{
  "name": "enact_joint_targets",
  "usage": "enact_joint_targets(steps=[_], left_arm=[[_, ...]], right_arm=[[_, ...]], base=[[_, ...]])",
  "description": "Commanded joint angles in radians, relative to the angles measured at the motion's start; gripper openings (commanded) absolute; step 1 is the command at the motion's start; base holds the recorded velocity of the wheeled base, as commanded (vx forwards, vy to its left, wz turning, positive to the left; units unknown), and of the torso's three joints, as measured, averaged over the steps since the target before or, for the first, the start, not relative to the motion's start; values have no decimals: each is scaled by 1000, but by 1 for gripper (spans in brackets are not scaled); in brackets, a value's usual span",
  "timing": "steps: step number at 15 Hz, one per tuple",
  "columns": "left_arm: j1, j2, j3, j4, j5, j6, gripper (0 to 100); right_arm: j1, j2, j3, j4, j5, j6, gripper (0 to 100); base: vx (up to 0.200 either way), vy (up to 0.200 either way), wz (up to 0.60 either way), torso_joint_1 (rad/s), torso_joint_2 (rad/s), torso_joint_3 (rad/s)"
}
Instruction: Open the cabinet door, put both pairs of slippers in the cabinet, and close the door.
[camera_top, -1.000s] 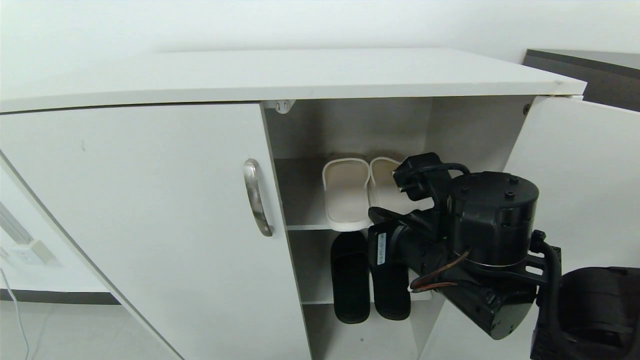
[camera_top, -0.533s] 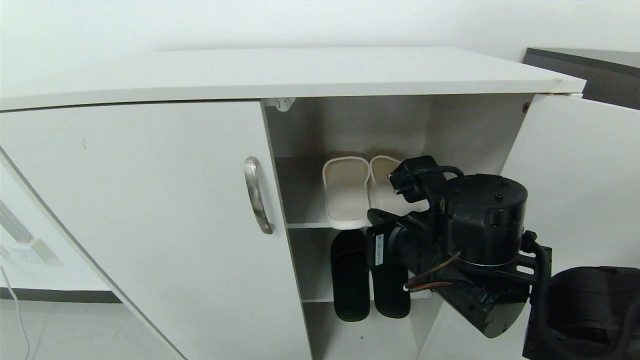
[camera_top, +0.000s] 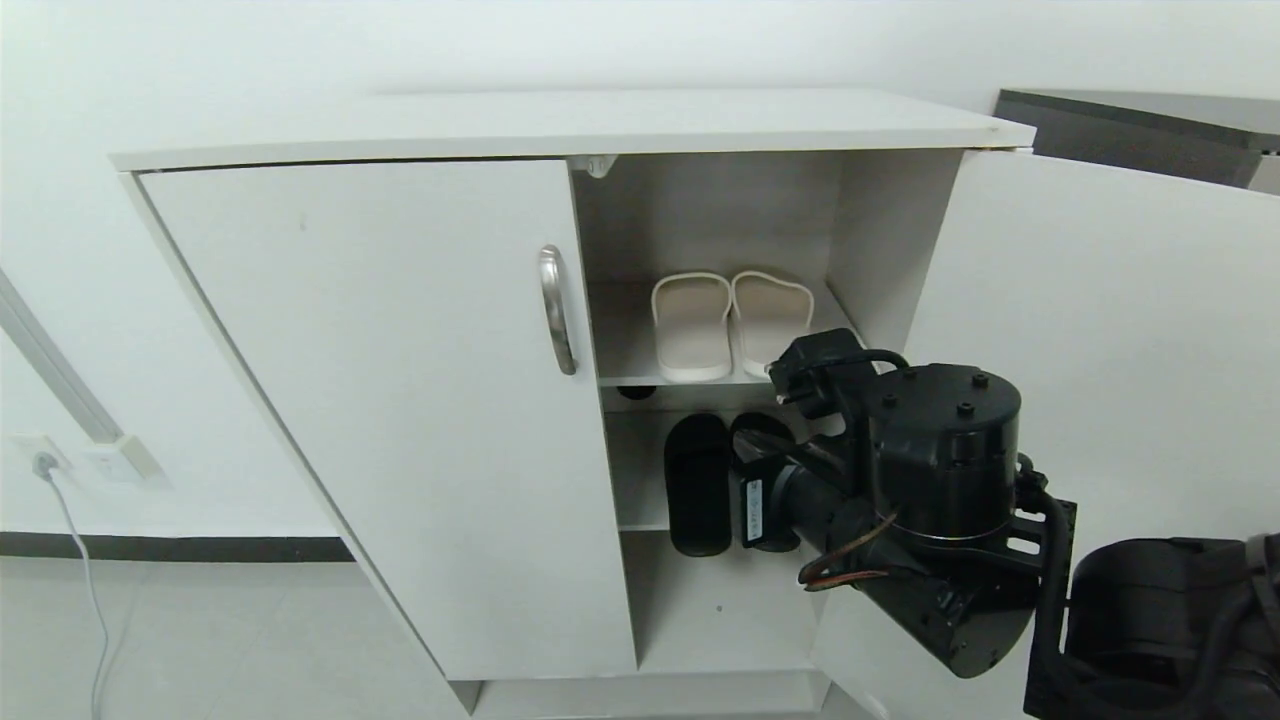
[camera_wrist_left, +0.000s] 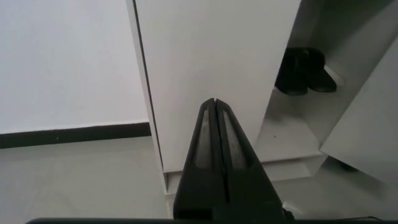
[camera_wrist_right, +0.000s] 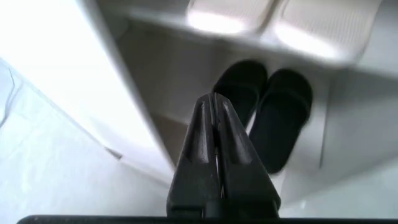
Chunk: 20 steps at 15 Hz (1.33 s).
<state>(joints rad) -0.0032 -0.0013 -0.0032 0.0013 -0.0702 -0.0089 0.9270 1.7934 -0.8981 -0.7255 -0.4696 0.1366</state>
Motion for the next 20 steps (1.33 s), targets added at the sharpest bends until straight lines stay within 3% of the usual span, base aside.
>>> enact_joint_targets(steps=[1,9,20], left_arm=[[0,1,0,0,0,0,0],[0,1,0,0,0,0,0],[0,1,0,0,0,6,0]], right_arm=[[0,7,2,0,2,1,0],[-33,21,38,-2,5,0,0],[-37,63,74,-18,14,-6,0]], base=[[-200,0,0,2,2,2],[-200,0,0,1,1,2],[0,0,0,0,0,0]])
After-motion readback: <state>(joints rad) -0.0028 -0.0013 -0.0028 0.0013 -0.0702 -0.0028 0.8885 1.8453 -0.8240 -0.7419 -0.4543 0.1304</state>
